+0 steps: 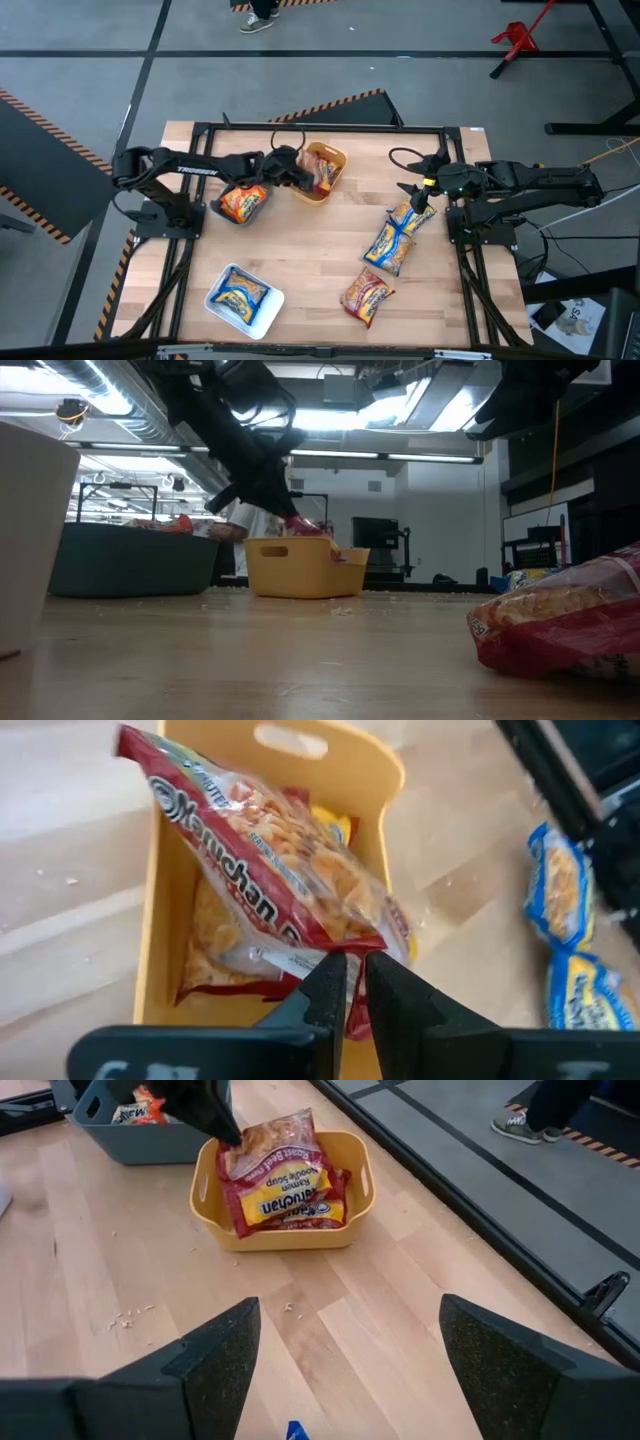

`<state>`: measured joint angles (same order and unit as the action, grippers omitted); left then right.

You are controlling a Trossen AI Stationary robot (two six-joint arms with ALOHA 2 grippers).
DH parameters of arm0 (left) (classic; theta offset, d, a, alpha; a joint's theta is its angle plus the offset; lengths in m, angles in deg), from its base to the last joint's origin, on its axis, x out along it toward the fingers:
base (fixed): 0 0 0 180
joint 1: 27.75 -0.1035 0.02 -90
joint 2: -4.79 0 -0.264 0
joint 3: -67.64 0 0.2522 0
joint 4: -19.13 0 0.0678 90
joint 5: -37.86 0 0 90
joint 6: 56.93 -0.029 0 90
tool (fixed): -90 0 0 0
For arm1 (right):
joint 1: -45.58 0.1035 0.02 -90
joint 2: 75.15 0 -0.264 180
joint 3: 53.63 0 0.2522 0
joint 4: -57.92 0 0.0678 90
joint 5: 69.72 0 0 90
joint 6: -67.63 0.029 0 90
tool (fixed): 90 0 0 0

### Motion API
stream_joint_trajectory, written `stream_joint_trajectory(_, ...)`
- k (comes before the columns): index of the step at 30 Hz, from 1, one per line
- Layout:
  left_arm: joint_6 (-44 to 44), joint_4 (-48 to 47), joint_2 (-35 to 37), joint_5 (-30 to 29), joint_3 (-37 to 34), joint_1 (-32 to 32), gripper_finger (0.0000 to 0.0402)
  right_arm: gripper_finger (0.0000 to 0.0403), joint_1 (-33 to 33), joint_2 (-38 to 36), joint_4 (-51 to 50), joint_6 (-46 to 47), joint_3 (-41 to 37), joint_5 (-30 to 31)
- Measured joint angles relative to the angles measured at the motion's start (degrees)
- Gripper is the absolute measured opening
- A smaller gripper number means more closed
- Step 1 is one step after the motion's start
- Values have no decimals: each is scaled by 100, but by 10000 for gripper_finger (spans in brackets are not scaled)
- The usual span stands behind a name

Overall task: Sort Maruchan noodles
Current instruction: Put the left red noodle pack into the yellow bin

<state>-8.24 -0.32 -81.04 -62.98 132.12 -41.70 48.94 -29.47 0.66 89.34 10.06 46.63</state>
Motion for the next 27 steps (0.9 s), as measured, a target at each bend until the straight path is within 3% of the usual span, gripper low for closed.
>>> stream_joint_trajectory(7,29,-174,350,-311,2,0,3,294,0,82,42,-115,0,17)
stream_joint_trajectory(12,28,-615,435,-340,2,-83,5,294,0,502,421,-420,2,23)
stream_joint_trajectory(19,45,-1290,433,-377,2,-109,2,294,-96,1643,2570,-1548,2,-4)
stream_joint_trajectory(27,69,-1321,433,-359,2,-109,1,294,-910,3314,5391,-2220,7,-952)
